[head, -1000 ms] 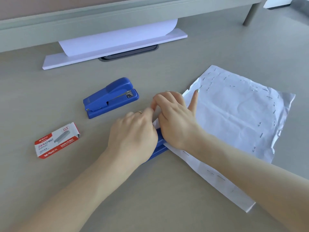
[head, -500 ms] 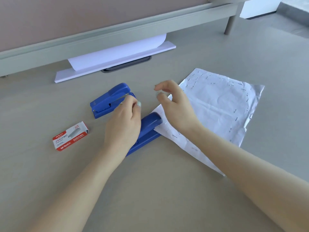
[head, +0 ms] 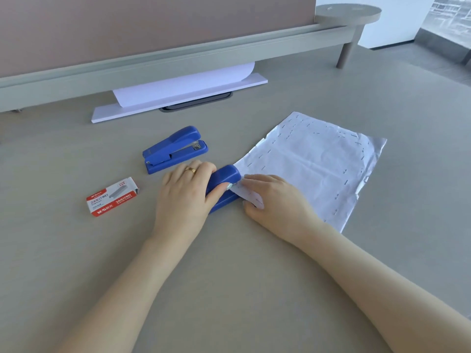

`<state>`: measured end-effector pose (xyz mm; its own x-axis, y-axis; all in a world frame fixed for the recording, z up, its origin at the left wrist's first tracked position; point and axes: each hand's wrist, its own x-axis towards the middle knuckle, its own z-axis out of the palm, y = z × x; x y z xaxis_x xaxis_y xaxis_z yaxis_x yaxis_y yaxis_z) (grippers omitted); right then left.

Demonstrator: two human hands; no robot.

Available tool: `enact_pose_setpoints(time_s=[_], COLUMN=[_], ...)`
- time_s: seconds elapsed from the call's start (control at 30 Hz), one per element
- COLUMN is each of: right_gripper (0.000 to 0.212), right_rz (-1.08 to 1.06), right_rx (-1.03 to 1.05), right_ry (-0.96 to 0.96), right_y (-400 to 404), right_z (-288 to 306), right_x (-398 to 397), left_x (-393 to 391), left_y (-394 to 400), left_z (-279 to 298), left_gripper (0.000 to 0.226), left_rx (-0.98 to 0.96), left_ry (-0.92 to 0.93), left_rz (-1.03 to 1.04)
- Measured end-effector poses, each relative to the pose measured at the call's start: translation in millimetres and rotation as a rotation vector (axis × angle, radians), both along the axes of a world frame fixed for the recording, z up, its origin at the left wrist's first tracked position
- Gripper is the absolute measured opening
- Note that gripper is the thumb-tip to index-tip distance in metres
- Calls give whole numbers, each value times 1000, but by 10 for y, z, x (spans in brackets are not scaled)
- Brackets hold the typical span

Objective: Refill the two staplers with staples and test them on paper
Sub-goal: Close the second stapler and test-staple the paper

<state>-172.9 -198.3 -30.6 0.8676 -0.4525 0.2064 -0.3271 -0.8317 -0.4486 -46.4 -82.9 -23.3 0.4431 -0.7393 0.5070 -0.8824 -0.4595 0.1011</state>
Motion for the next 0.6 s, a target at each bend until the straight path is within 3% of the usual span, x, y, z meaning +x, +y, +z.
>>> enact_pose_setpoints(time_s=[0.1, 0.17, 0.33, 0.5, 0.6], right_gripper=[29, 38, 37, 15, 15], right_rz=[13, -2, -101, -20, 29], right_rx=[-86, -27, 478, 932, 1076], right_ry=[48, 31, -142, -171, -177], right_y=[-92, -147, -300, -452, -467], right_z=[2, 34, 325, 556, 608], right_x=[-41, -95, -337, -595, -672], left_x=[98, 155, -18, -281, -272], left_y=[26, 47, 59, -138, -292], left_z=[-31, -26, 175, 449, 502], left_gripper=[38, 40, 54, 61, 46], left_rx=[-12, -43, -228, -211, -108], left_ry=[30, 74, 179, 741, 901], left_rz=[53, 84, -45, -291, -321])
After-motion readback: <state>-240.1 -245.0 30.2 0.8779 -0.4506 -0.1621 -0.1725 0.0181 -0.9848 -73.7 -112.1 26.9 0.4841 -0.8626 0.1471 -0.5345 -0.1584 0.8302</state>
